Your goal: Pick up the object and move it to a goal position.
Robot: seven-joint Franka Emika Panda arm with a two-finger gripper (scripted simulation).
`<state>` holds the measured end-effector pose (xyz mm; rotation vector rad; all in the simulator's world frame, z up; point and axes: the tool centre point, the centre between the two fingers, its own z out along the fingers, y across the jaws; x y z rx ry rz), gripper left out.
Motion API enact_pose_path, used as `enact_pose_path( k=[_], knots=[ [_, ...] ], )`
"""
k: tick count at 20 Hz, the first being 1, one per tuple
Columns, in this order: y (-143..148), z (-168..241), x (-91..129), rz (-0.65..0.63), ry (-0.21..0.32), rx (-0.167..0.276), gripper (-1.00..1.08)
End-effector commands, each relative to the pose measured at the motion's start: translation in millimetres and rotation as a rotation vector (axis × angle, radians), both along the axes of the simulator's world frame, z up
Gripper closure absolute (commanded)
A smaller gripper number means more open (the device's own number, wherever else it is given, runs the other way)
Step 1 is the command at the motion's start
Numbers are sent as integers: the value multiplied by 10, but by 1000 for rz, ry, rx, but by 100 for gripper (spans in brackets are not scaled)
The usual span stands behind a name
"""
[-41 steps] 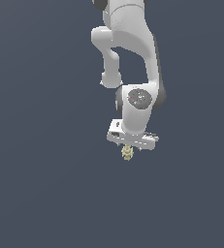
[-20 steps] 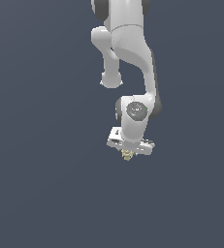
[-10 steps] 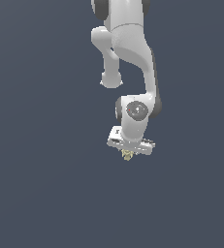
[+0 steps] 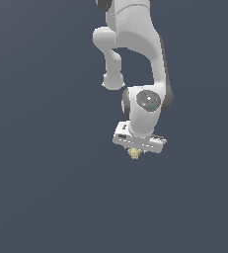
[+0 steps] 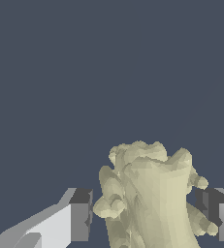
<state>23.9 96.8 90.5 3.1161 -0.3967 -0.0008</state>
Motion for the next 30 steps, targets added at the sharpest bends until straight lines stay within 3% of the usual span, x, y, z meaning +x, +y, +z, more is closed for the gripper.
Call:
enact_pose_path(
  k=[1,21,30],
  knots=[
    [74,222,3,0,-1,0,108],
    [803,2412,51,0,-1,-1,108],
    [1053,3147,89,0,-1,0,108]
  ],
)
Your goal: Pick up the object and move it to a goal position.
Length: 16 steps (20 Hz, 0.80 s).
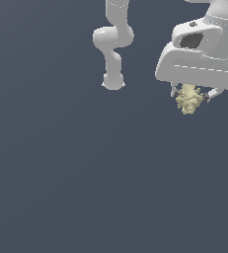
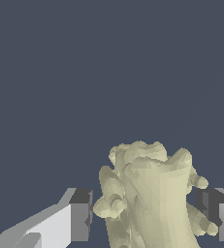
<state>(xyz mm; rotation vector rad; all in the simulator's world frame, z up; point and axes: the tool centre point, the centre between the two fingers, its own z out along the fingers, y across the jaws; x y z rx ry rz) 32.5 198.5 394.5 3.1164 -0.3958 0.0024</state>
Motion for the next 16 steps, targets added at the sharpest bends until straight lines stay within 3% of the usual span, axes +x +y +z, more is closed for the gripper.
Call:
enact_pose_path(
  k=[1,16],
  knots=[
    [58,171,7,0,1,0,108],
    [293,844,61,0,1,0,108]
  ],
)
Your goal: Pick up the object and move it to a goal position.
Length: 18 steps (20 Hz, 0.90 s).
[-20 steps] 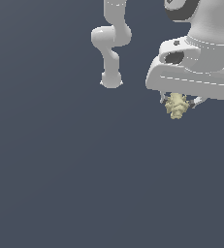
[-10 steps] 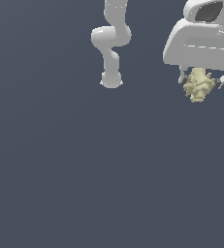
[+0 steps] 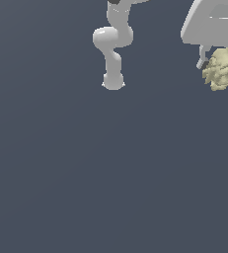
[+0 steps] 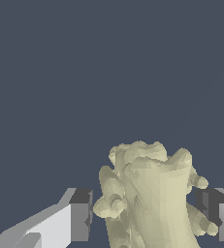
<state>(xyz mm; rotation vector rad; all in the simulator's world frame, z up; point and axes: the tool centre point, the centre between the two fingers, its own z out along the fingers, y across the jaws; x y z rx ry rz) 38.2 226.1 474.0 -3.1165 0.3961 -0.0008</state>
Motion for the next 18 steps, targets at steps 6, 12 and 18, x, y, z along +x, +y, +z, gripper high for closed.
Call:
enact_pose_path(
  k=[6,12,18],
  knots=[
    [68,192,19,0,0,0,108],
    [92,259,29,0,0,0,108],
    [102,283,32,0,1,0,108]
  ],
)
